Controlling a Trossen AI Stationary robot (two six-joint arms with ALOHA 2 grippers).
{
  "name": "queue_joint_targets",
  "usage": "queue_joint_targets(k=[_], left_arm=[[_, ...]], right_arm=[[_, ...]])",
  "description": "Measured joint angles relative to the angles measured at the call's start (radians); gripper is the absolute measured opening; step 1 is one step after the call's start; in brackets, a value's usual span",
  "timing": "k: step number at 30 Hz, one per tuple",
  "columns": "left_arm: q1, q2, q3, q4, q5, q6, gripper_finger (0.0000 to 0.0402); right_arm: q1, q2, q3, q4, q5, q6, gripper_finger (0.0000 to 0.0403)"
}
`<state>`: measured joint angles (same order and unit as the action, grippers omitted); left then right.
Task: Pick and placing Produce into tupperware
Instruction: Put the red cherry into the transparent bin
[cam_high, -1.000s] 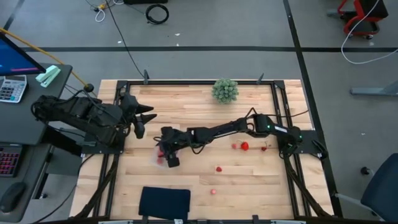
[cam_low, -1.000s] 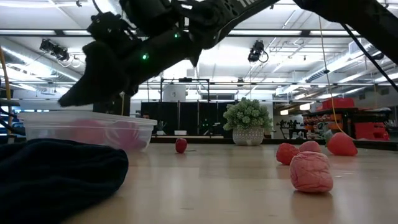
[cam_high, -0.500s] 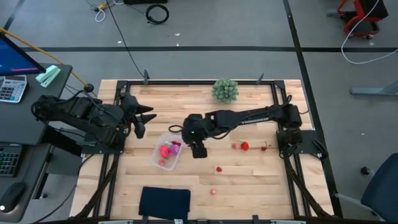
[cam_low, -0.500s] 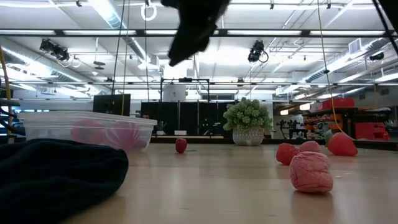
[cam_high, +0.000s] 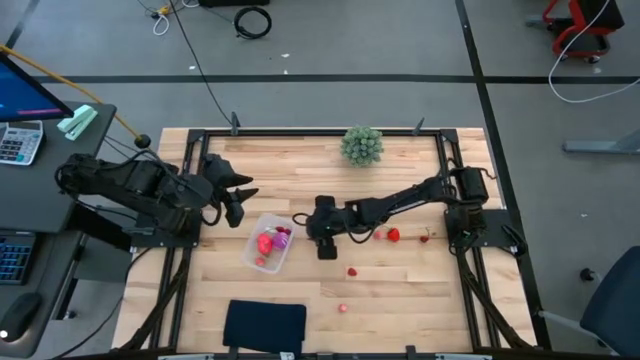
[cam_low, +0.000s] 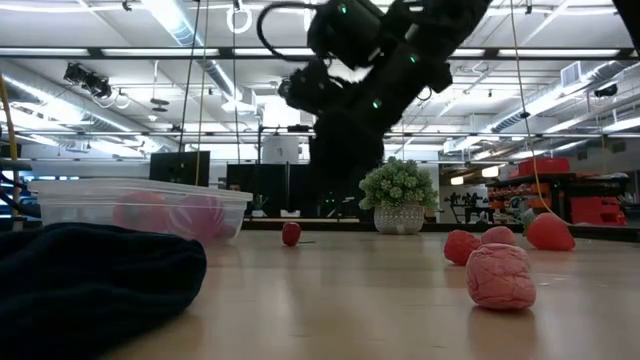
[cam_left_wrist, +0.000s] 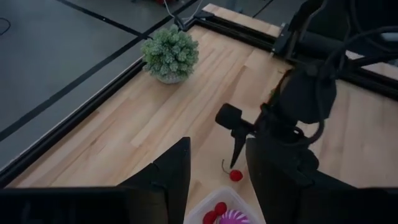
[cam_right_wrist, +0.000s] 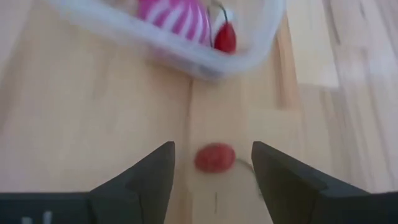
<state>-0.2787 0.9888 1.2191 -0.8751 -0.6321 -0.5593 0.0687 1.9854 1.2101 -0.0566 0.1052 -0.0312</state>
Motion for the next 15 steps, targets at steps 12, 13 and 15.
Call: queue_joint_targets(k=[12, 13, 15], left_arm=[[0.001, 0.013, 0.000, 0.009, -0.001, 0.022, 0.0156], [0.001, 0.013, 0.000, 0.009, -0.001, 0.022, 0.0156], [0.001, 0.013, 0.000, 0.009, -0.001, 0.022, 0.0157]], right_arm=[[-0.023, 0.108, -0.045, 0.184, -0.005, 0.043, 0.0222], [-0.023, 0.119, -0.042, 0.187, -0.006, 0.050, 0.0222], [-0.023, 0.139, -0.042, 0.193, 0.010, 0.071, 0.0221]])
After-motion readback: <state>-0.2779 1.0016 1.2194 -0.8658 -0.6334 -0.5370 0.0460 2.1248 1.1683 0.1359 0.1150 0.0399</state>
